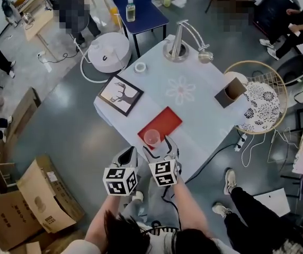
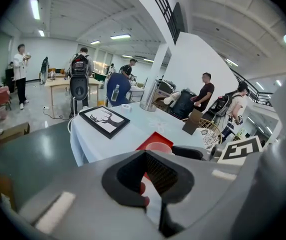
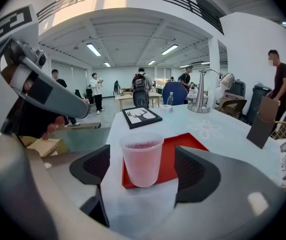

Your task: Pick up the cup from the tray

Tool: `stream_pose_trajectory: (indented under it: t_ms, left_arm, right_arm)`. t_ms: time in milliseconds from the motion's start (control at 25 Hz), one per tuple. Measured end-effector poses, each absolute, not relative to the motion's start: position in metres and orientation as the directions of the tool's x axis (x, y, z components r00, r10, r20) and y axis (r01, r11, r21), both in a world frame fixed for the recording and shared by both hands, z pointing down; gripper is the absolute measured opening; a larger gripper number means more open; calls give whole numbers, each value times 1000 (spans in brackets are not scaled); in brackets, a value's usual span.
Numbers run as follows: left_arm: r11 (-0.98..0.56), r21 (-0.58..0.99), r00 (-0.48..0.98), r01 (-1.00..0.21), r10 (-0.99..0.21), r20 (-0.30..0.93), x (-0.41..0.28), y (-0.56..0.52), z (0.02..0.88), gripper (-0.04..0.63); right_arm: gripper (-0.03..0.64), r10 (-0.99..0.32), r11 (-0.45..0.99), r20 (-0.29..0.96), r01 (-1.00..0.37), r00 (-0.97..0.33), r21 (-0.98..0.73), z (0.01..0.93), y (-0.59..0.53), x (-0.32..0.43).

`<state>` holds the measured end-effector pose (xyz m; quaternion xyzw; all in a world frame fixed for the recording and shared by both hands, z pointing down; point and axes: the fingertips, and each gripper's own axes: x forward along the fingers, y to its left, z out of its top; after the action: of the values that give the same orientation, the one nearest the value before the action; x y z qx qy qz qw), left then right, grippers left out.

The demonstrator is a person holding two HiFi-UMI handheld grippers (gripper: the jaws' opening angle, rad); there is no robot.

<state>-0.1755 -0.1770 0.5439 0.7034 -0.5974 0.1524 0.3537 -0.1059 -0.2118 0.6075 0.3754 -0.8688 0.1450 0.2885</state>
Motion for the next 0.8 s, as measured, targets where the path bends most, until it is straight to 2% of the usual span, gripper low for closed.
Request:
stream_pose_trajectory:
  t_ms: [280,360,800]
  left_arm:
    - [-22,322,240,-946,-716,656,-175,-180,556,0]
    - [-15,324,237,-946,-715,658,-176,-182,558,0]
    - [-26,311,235,-950,-718,656,-176,-177,552,0]
  right_arm:
    - [407,-535,685,644,-727,-547,-48,625,-227,-112]
    - [322,-520,691,664,-722,-538,-44,628,-230,-113]
    - [313,-563,666,617,-744,-550,-56,609,-227,-108]
